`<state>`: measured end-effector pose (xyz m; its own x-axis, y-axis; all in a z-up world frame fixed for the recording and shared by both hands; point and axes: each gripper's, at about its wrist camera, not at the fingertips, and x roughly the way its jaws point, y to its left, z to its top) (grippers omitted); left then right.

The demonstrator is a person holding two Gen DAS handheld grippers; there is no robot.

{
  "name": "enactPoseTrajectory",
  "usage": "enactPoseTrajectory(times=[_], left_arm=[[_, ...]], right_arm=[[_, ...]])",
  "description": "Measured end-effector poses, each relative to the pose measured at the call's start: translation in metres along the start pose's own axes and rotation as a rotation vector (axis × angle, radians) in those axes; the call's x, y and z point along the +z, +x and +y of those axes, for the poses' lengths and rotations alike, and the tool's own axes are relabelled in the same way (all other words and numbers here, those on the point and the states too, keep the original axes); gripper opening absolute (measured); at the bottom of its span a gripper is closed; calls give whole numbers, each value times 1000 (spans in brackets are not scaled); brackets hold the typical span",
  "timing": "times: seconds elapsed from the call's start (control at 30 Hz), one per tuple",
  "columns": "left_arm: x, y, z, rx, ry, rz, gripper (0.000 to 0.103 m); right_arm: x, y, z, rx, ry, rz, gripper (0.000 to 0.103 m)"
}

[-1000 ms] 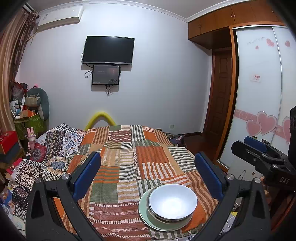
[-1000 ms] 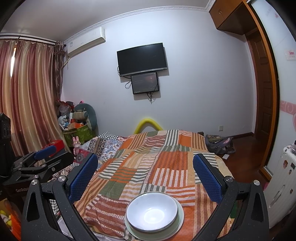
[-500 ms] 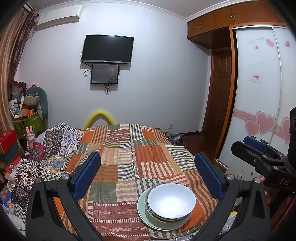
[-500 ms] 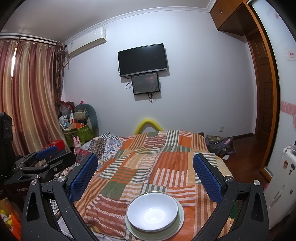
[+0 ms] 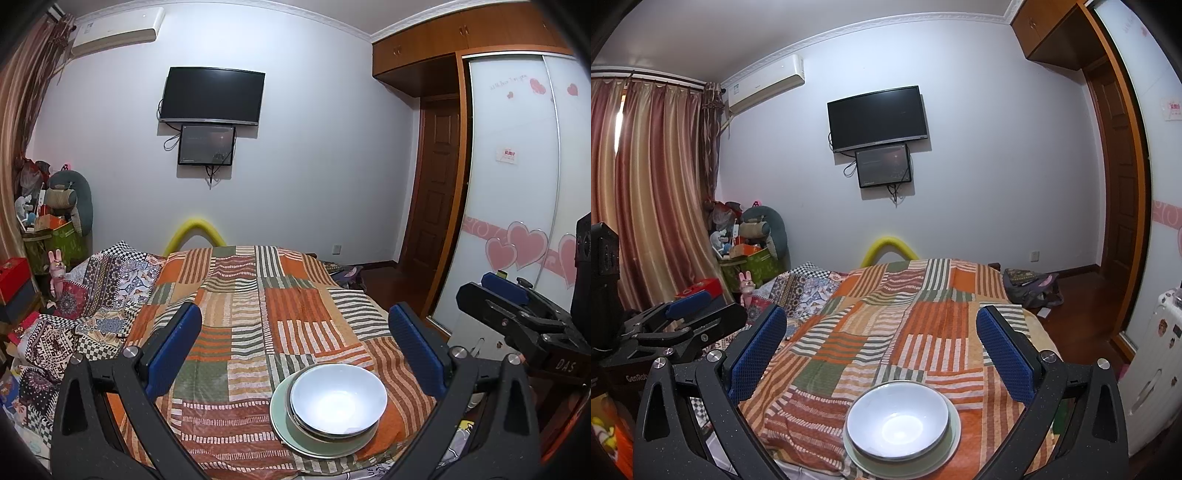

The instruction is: Organize plates and bowls

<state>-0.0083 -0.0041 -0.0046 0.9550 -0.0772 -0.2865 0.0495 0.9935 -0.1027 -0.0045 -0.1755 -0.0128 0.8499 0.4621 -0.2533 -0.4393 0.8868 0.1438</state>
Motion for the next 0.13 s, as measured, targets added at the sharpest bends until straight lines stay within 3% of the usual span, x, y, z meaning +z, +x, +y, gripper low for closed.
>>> enactPoseTrajectory(times=[0.13], left_arm=[[-1, 0, -1, -10, 1, 2, 103]], right_arm=[[1, 0, 2, 2, 0, 5, 102]])
